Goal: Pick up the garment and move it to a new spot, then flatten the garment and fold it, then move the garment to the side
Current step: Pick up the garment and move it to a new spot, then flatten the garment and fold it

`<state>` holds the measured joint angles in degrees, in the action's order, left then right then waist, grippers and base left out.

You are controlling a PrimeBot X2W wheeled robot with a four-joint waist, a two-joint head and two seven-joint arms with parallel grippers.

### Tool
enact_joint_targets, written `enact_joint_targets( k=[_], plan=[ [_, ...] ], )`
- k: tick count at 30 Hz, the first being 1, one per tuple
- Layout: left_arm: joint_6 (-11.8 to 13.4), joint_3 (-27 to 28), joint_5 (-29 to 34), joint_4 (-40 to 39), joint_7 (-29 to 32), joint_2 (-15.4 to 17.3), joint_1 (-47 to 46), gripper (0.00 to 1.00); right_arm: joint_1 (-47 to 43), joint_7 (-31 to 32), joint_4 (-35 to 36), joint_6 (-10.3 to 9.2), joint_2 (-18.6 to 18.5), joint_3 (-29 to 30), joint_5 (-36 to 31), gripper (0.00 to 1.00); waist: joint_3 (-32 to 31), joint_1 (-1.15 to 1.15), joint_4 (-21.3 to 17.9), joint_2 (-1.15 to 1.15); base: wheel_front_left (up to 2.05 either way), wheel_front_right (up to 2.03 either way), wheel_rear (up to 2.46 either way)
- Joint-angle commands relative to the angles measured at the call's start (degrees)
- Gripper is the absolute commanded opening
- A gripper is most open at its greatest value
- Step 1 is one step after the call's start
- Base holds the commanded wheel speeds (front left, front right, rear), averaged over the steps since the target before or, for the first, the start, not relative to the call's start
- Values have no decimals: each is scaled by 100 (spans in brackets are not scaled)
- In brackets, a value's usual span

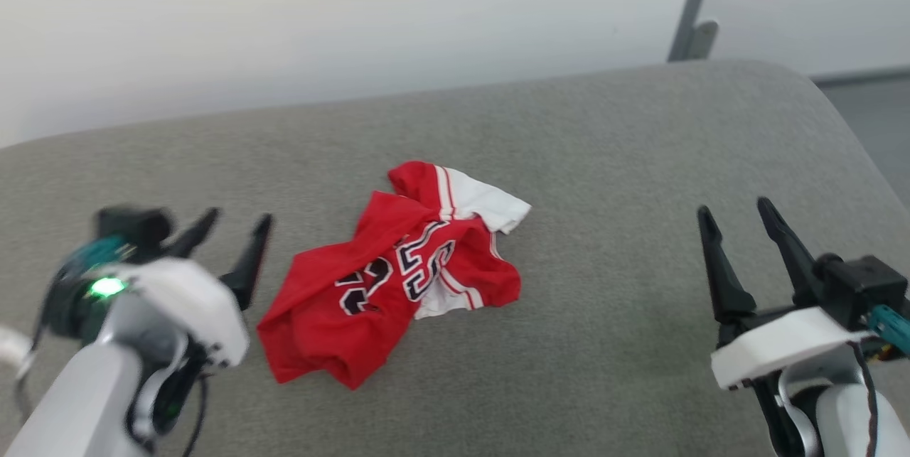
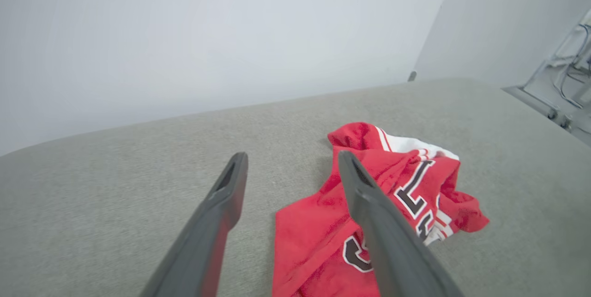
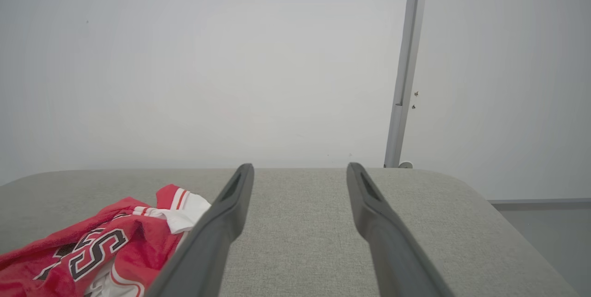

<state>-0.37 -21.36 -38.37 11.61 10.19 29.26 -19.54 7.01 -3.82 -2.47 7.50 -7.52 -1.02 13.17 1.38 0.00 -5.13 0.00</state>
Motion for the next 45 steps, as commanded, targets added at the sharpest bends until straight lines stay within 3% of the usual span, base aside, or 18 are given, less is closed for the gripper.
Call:
enact_joint_targets(
  k=[1,7,17,28,45],
  plan=[
    [107,179,34,-203,-393,75,338,100,-93,-101,-79,-2,-26,55,-26,100,-151,0,187,0,0,0,0],
    [385,650,152,-715,-1447,256,1235,100,-224,-238,-220,-2,-112,178,-92,100,-277,0,472,0,0,0,0],
    [484,1088,75,-933,-2310,278,2223,100,-343,-457,-384,-2,-158,287,-141,100,-372,0,682,0,0,0,0],
    [272,1552,0,-715,-2542,-50,2768,100,-479,-656,-572,-2,-98,388,-204,100,-437,0,740,0,0,0,0],
    [-367,2317,595,-522,-2544,-855,2932,100,-574,-669,-537,-2,-91,206,-75,100,-420,0,757,0,0,0,0]
  ],
)
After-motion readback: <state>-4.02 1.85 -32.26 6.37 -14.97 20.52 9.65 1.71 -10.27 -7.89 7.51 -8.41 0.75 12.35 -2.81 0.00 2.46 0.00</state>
